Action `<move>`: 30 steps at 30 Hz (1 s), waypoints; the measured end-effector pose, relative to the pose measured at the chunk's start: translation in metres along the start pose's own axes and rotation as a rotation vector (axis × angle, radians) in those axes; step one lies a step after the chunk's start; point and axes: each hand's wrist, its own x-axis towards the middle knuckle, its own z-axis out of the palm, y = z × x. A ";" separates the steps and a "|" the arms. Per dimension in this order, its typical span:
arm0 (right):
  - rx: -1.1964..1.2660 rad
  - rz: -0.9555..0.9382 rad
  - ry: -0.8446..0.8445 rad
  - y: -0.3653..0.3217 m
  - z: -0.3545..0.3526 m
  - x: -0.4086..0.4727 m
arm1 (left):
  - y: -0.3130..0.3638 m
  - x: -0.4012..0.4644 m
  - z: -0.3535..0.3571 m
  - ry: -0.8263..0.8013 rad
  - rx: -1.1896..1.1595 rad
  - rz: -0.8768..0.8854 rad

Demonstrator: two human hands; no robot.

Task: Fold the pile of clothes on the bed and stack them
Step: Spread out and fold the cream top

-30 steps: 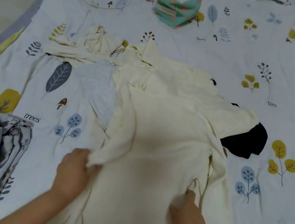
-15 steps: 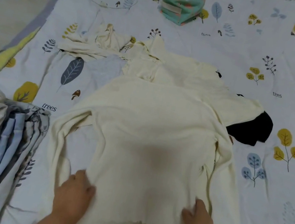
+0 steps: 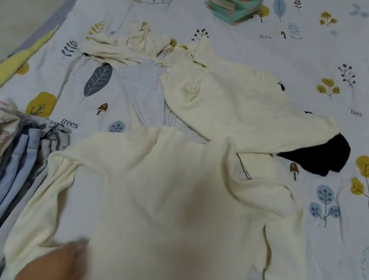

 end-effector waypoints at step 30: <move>-0.672 -0.582 1.402 -0.120 -0.107 0.039 | 0.115 0.164 -0.053 0.643 0.394 0.530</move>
